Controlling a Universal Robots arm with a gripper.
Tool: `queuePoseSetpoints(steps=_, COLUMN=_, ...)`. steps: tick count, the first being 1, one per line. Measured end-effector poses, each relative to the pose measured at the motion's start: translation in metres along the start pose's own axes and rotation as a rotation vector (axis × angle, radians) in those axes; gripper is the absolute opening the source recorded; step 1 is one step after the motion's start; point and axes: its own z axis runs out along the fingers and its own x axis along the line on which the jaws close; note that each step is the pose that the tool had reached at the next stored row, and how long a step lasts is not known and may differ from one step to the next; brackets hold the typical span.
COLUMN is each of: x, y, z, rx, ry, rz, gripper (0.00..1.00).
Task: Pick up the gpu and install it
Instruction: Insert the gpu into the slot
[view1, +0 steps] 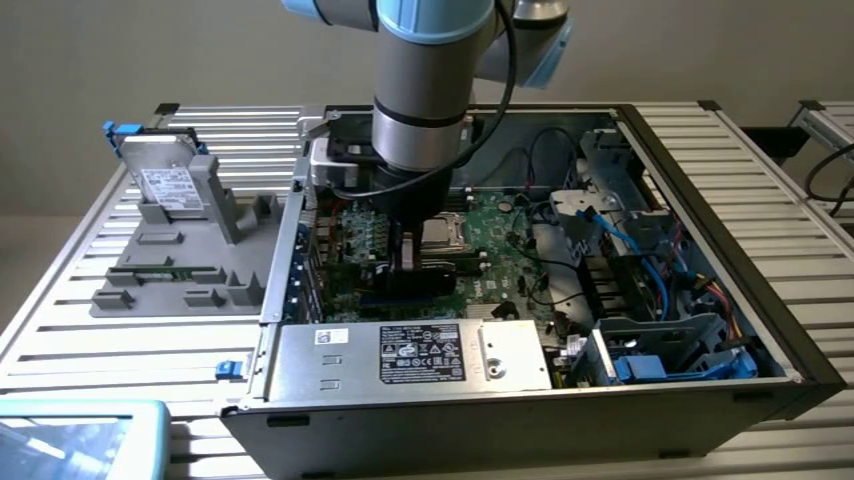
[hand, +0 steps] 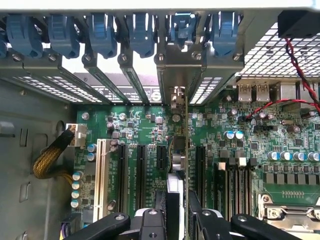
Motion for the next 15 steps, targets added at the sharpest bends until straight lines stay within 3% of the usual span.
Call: queuePoseSetpoints(steps=15, x=0.0000, y=0.0000, z=0.0015, rx=-0.0001, ry=0.0001, rz=0.001, gripper=0.28)
